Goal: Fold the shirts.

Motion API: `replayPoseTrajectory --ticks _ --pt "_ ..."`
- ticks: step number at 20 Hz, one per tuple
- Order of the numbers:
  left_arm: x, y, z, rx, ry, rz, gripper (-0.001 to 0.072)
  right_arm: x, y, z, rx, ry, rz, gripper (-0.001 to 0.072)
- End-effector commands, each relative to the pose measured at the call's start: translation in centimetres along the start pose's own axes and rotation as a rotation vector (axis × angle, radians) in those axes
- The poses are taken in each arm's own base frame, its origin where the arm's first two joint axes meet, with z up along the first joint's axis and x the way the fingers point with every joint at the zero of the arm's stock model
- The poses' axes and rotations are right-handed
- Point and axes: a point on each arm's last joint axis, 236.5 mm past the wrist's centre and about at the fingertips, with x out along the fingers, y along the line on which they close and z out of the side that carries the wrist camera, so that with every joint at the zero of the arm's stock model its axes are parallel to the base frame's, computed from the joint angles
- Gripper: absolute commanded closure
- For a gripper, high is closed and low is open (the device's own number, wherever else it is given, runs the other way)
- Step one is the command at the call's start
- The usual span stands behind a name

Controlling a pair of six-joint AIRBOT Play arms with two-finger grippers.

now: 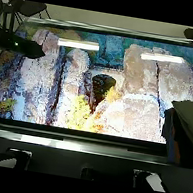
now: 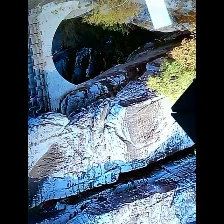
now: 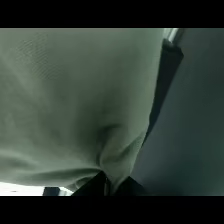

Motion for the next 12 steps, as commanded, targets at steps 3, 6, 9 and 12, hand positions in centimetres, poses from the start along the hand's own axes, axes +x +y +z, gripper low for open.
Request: replayPoseTrajectory --ticks 3,6,9,12 --pt "0.0 -0.1 0.0 -0.001 0.001 -0.004 0.0679 6.4 -2.0 -1.5 0.048 0.083 -0.078 0.0669" --pt "0.0 -0.1 0.0 -0.005 0.001 -0.004 0.0679 8.5 -2.3 -2.8 0.061 0.132 -0.088 0.0669" --pt "0.0 -0.1 0.0 -0.008 0.0 -0.004 0.0679 8.9 -2.4 -3.0 0.052 0.139 -0.089 0.0663" --pt "0.0 -0.6 0.1 -0.012 -0.004 -0.024 0.0679 7.5 -1.7 -2.2 -0.036 0.112 -0.056 0.0026"
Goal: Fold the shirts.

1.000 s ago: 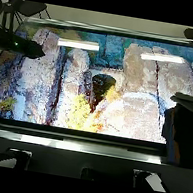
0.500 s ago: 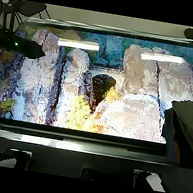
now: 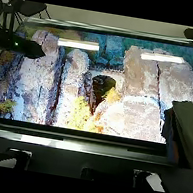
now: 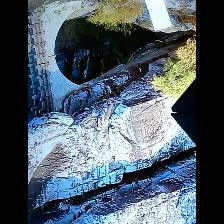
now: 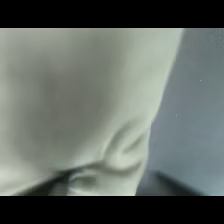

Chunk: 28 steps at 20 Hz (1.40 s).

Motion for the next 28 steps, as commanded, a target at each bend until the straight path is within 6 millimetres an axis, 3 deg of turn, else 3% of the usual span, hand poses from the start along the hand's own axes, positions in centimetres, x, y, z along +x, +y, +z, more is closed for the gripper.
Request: replayPoseTrajectory --ticks 1,3,5,6,7,9,10,11,12,13,14,15,16,17,19,20,21,23,28 --pt "-0.1 -0.7 0.2 -0.007 -0.008 -0.028 0.0679 -2.0 0.3 0.8 -0.124 -0.044 0.014 0.0009" --pt "-0.8 -1.0 0.8 0.002 -0.029 -0.031 0.0679 -6.7 -0.5 3.5 -0.129 -0.193 -0.021 0.001" --pt "-2.4 -1.3 2.4 0.02 -0.085 -0.025 0.0679 -13.4 -0.1 7.5 -0.128 -0.453 0.002 0.001" --pt "-3.6 -1.3 3.6 0.036 -0.127 -0.011 0.0679 -18.1 1.7 9.8 -0.174 -0.64 0.067 0.0008" --pt "-4.8 -1.1 4.9 0.059 -0.176 0.019 0.0681 -23.3 4.8 10.9 -0.265 -0.817 0.176 0.0009" --pt "-7.3 2.1 7.6 0.098 -0.276 0.207 0.0682 -31.7 12.0 9.6 -0.446 -1.078 0.396 0.0013" --pt "-8.1 4.4 8.2 0.094 -0.302 0.346 0.0682 -33.6 15.8 7.7 -0.528 -1.119 0.494 0.0027" --pt "-8.4 6.5 8.2 0.103 -0.29 0.468 0.0682 -33.4 19.7 5.0 -0.63 -1.083 0.569 0.0028" --pt "-7.9 7.5 7.6 0.121 -0.243 0.532 0.0681 -31.8 23.4 1.8 -0.738 -0.996 0.613 0.0028" --pt "-6.2 7.3 6.2 0.113 -0.17 0.516 0.0677 -28.9 26.5 -1.5 -0.809 -0.86 0.633 0.0028" --pt "-4.2 6.7 4.1 0.083 -0.075 0.471 0.0614 -25.8 28.9 -4.0 -0.845 -0.743 0.617 0.0033" --pt "-2.0 6.1 1.2 0.035 0.041 0.421 0.0383 -21.7 31.1 -6.7 -0.88 -0.608 0.578 0.0085" --pt "0.4 5.6 -2.7 -0.035 0.189 0.377 0.0103 -17.9 32.6 -9.7 -0.911 -0.468 0.541 0.0101" --pt "2.4 5.0 -7.1 -0.069 0.342 0.337 -0.0004 -13.9 33.7 -13.0 -0.957 -0.323 0.498 0.0098" --pt "4.8 4.6 -13.7 -0.014 0.525 0.29 -0.0004 -8.2 34.2 -18.0 -1.071 -0.126 0.394 0.0023" --pt "5.5 4.8 -15.7 -0.022 0.53 0.29 -0.0004 -6.7 34.3 -19.2 -1.114 -0.09 0.349 0.0019" --pt "6.0 5.0 -16.3 -0.049 0.474 0.298 -0.0003 -5.9 34.6 -20.0 -1.146 -0.086 0.322 0.0019" --pt "6.3 5.0 -16.2 -0.109 0.368 0.308 -0.0003 -5.5 34.8 -20.1 -1.197 -0.127 0.289 0.0019" --pt "6.3 5.0 -16.3 -0.118 0.364 0.31 -0.0004 -5.5 34.8 -20.4 -1.21 -0.124 0.289 0.0021"
